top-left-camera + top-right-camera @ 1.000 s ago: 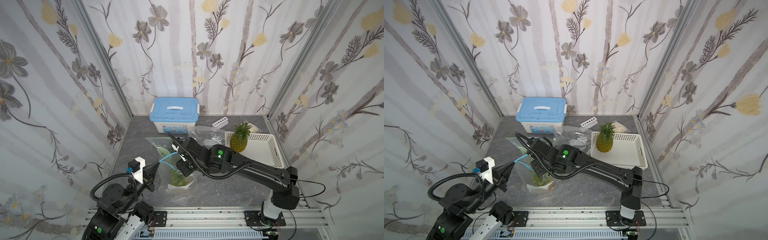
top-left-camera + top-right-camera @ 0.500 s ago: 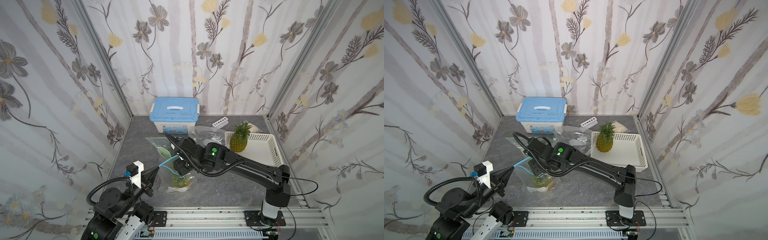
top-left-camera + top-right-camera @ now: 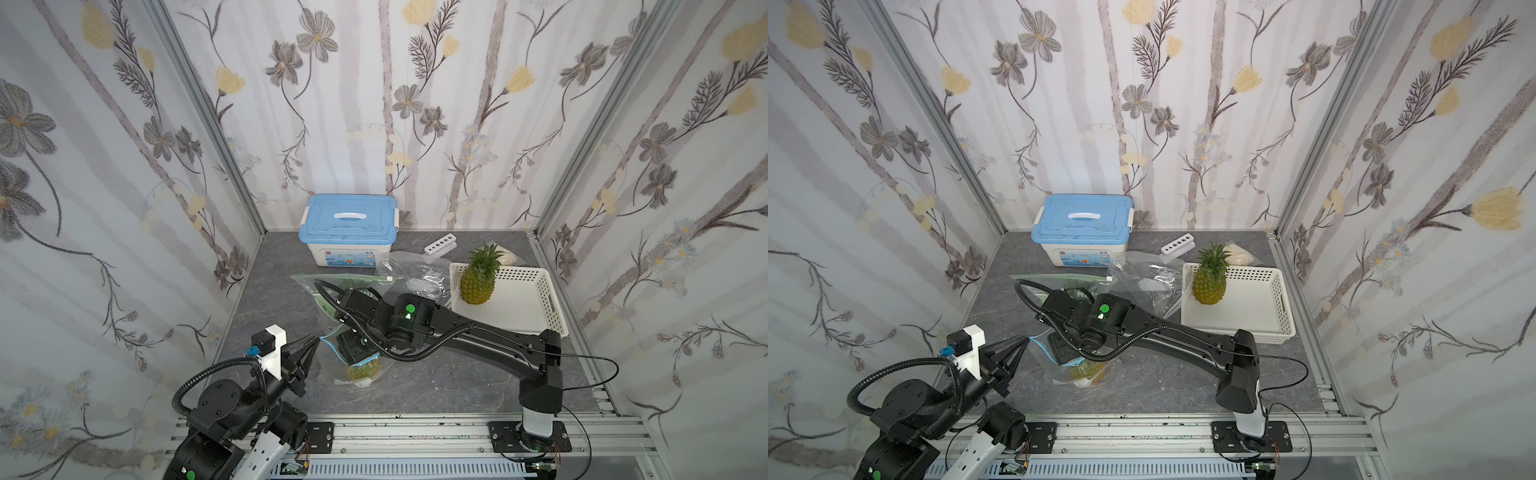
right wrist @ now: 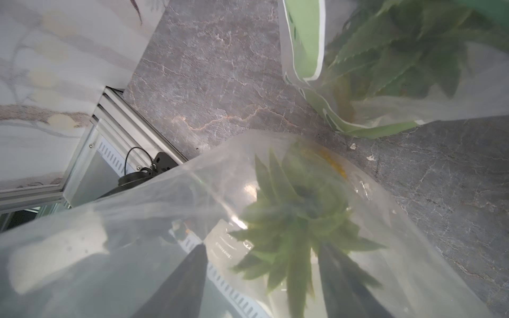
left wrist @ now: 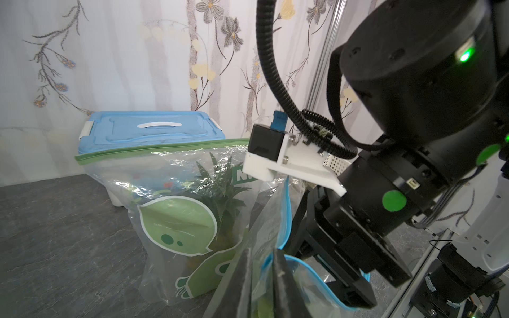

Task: Open the zip-top bag and take out the pineapple
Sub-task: Pick up the pineapple from the zipper food storage bag.

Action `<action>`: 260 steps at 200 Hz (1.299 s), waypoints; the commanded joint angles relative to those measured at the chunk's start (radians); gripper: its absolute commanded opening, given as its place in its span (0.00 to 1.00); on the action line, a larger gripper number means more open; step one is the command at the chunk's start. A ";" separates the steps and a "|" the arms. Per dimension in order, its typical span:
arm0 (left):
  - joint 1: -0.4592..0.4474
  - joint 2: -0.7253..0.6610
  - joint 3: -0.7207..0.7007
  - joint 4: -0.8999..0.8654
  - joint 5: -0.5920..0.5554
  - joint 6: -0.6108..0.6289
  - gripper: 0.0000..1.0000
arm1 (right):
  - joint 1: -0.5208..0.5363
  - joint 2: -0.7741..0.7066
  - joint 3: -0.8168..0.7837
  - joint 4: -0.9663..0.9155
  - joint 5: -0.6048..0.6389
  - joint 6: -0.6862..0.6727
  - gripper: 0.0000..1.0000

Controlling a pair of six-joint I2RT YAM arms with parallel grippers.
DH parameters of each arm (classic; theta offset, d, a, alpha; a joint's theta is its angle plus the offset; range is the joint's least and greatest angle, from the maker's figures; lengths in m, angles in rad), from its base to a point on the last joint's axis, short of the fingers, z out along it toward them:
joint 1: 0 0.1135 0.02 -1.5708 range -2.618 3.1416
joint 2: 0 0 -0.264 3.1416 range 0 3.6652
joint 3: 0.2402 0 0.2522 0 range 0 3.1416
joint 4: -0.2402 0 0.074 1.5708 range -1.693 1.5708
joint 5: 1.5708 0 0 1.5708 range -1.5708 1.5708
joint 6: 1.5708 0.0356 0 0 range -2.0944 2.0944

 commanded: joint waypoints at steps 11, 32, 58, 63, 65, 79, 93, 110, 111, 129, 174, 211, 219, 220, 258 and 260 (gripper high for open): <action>0.001 -0.009 0.005 -0.019 -0.044 -0.013 0.15 | 0.014 0.055 -0.010 -0.009 -0.003 0.055 0.66; 0.001 -0.009 0.002 -0.027 -0.047 -0.030 0.12 | 0.015 0.076 -0.052 0.008 0.016 0.070 0.67; 0.001 -0.010 -0.001 -0.032 -0.052 -0.054 0.11 | 0.012 0.067 -0.122 0.073 0.046 0.088 0.44; 0.001 -0.009 -0.002 -0.031 -0.053 -0.059 0.10 | 0.012 0.064 -0.129 0.082 0.057 0.090 0.32; 0.001 -0.009 -0.002 -0.031 -0.055 -0.062 0.10 | 0.013 0.061 -0.131 0.085 0.064 0.092 0.28; 0.001 -0.009 -0.007 -0.030 -0.058 -0.082 0.11 | 0.020 0.036 -0.139 0.097 0.117 0.095 0.12; 0.001 -0.006 -0.012 -0.024 -0.060 -0.100 0.20 | 0.023 -0.009 -0.155 0.131 0.143 0.083 0.03; 0.001 0.009 -0.013 -0.016 -0.067 -0.115 0.36 | 0.021 -0.071 -0.189 0.178 0.145 0.058 0.00; 0.001 0.011 -0.013 -0.016 -0.068 -0.116 0.37 | 0.021 -0.075 -0.190 0.179 0.146 0.057 0.00; 0.001 0.047 -0.015 0.008 -0.068 -0.146 0.52 | 0.020 -0.138 -0.201 0.177 0.159 0.023 0.00; 0.001 0.147 -0.043 0.065 0.117 -0.222 0.79 | -0.005 -0.314 -0.204 0.130 0.184 -0.059 0.00; 0.002 0.110 -0.085 0.084 0.157 -0.259 1.00 | -0.076 -0.449 -0.188 0.083 0.194 -0.127 0.00; 0.002 0.116 -0.098 0.097 0.158 -0.277 1.00 | -0.094 -0.471 -0.173 0.071 0.185 -0.143 0.00; 0.001 0.117 -0.101 0.099 0.159 -0.280 1.00 | -0.095 -0.474 -0.171 0.071 0.184 -0.144 0.00; 0.001 0.204 -0.232 0.323 0.166 -0.443 1.00 | -0.144 -0.523 -0.064 -0.008 0.149 -0.210 0.00; 0.000 0.210 -0.236 0.332 0.166 -0.445 1.00 | -0.145 -0.522 -0.058 -0.014 0.151 -0.212 0.00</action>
